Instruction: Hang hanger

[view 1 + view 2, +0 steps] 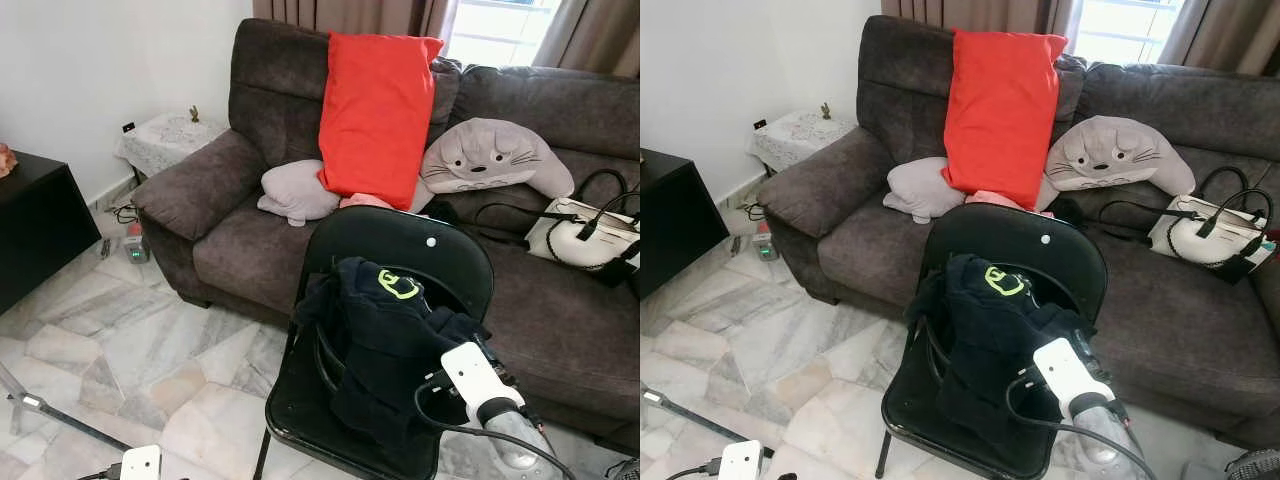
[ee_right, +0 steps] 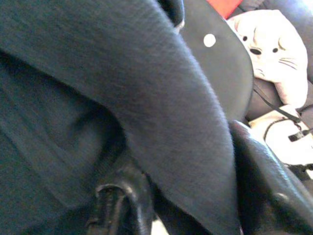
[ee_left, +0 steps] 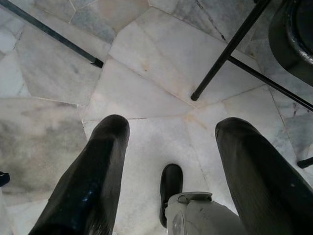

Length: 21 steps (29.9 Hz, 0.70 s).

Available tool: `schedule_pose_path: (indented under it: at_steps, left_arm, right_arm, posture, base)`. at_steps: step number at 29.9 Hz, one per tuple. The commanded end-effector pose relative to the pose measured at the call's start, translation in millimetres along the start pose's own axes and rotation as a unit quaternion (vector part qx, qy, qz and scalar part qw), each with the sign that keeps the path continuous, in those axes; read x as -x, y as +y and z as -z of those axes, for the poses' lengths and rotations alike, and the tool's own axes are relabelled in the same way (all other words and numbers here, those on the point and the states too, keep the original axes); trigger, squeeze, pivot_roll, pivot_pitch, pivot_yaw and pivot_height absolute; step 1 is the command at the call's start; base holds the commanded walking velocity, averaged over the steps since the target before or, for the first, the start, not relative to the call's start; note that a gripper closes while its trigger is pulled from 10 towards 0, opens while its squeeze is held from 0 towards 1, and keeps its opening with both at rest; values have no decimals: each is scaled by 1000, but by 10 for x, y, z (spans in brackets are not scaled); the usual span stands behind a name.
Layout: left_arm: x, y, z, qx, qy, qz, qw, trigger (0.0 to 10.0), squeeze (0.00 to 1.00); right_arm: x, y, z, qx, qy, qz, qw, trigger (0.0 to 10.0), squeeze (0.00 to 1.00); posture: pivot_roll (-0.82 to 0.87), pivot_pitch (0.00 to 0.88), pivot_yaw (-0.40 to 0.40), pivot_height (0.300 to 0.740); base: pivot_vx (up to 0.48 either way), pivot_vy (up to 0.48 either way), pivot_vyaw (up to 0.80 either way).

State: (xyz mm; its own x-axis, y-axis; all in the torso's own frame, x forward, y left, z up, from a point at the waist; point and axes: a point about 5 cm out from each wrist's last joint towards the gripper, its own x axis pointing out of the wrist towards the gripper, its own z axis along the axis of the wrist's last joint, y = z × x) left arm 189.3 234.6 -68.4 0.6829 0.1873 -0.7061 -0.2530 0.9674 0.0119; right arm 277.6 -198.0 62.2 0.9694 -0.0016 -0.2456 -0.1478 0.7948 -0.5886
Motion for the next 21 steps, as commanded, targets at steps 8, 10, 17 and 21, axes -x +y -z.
schedule_pose_path:
  at_steps: [8, 10, 17, 21]
  left_arm:
    - [13, 6, 66, -6, 16, 0, 1000, 10000, 0]
    - [13, 6, 66, -6, 16, 0, 1000, 10000, 0]
    - [13, 6, 66, -6, 16, 0, 1000, 10000, 0]
    - [13, 6, 66, -6, 16, 0, 1000, 10000, 0]
  right_arm:
    - [-1, 17, -65, -7, -11, 0, 1000, 0, 0]
    - [-1, 17, -65, -7, -11, 0, 1000, 0, 0]
    - [-1, 17, -65, -7, -11, 0, 1000, 0, 0]
    - [-1, 17, -65, -7, -11, 0, 1000, 0, 0]
  posture:
    - [52, 0, -7, 740]
    - [52, 0, -7, 740]
    - [52, 0, -7, 740]
    - [52, 0, -7, 740]
  base:
    - [0, 0, 0]
    - [0, 0, 0]
    - [0, 0, 0]
    - [0, 0, 0]
